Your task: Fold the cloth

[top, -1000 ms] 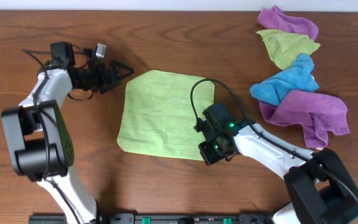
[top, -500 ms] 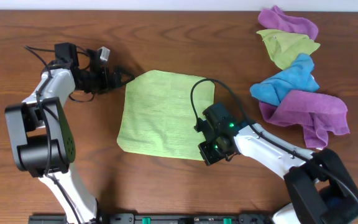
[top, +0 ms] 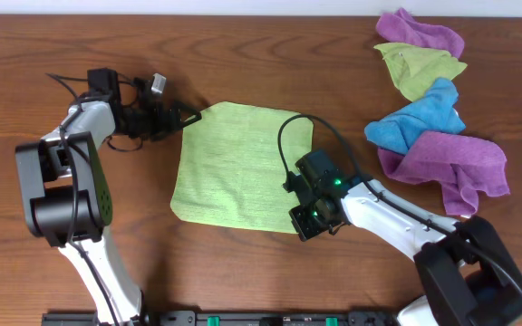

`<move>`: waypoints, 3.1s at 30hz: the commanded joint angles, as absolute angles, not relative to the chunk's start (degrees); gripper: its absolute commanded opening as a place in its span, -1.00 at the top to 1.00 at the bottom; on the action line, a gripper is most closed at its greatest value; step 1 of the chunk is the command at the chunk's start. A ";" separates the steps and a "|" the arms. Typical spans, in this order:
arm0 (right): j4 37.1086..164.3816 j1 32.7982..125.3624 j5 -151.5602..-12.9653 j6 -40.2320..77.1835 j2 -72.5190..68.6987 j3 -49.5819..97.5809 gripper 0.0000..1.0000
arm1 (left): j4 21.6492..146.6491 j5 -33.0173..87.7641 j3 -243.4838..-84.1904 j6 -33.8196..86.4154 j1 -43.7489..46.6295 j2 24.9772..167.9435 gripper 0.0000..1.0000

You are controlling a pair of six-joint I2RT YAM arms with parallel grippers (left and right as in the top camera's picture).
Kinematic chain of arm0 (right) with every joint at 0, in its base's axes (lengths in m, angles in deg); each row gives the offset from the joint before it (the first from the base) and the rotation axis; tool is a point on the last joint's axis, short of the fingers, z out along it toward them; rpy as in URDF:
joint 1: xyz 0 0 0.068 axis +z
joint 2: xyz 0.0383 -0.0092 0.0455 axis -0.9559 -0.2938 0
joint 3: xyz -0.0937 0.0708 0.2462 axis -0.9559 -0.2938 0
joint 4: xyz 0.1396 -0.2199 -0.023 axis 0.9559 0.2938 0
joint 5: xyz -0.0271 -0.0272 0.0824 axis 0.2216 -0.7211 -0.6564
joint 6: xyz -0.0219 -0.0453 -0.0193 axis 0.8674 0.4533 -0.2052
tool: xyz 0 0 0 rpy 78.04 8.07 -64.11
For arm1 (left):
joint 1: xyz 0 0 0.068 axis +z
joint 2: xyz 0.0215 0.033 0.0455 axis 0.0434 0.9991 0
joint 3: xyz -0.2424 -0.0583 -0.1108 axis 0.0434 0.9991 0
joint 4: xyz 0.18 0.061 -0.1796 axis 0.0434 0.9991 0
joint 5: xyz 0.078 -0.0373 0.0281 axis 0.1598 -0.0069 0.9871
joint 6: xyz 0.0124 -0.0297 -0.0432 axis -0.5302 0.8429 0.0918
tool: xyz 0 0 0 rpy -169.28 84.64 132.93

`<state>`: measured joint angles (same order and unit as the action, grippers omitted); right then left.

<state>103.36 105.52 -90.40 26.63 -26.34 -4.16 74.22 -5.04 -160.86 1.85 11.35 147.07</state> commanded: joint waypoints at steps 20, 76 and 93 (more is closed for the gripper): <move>104.82 106.72 -86.43 25.12 -29.94 -8.10 0.97 | 54.22 -16.23 -160.84 16.08 5.43 155.88 -0.90; 123.09 105.91 -77.95 21.21 -19.41 18.04 -0.37 | 1.37 -2.96 -160.86 46.66 18.24 155.00 -0.91; 121.08 105.84 -77.38 21.32 -19.43 18.70 -0.41 | 52.34 32.60 -175.40 3.40 15.44 150.94 -0.92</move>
<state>121.04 105.52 -78.16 21.86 -19.80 17.58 50.24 25.21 -172.47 14.07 17.43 155.03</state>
